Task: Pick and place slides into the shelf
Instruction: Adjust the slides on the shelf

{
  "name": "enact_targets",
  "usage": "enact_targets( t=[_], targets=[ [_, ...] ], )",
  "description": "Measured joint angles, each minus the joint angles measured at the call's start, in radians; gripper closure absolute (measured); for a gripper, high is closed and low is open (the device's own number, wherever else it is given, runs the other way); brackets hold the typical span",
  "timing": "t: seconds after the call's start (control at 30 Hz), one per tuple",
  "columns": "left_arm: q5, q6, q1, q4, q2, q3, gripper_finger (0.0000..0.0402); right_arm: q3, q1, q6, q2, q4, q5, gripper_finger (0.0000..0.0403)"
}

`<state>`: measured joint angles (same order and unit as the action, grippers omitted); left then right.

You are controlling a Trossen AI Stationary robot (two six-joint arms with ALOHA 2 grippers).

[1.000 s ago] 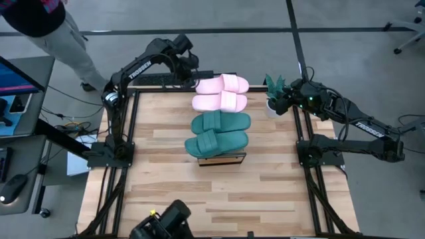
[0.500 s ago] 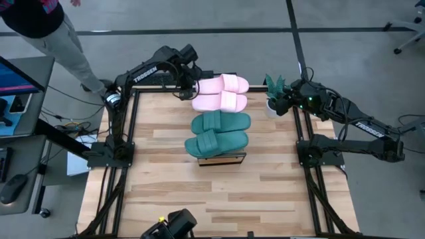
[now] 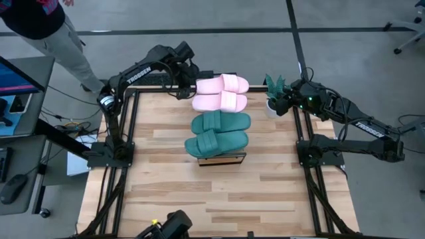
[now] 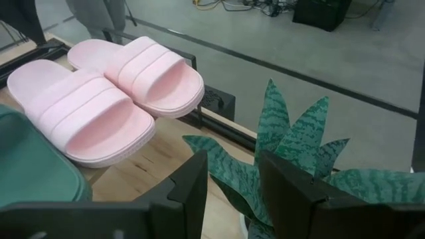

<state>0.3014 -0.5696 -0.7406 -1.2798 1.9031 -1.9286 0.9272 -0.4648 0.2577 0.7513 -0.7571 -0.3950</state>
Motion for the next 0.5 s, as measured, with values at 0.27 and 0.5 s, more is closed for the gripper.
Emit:
enact_targets(
  t=[0.27, 0.5],
  targets=[
    [-0.001, -0.012, -0.001, 0.053, 0.000, 0.021, 0.0401, 0.000, 0.000, 0.004, 0.000, 0.000, -0.001, 0.0274],
    [-0.001, -0.012, 0.003, 0.082, 0.000, 0.021, 0.0401, 0.000, 0.000, 0.005, 0.000, 0.001, -0.001, 0.0274]
  ],
)
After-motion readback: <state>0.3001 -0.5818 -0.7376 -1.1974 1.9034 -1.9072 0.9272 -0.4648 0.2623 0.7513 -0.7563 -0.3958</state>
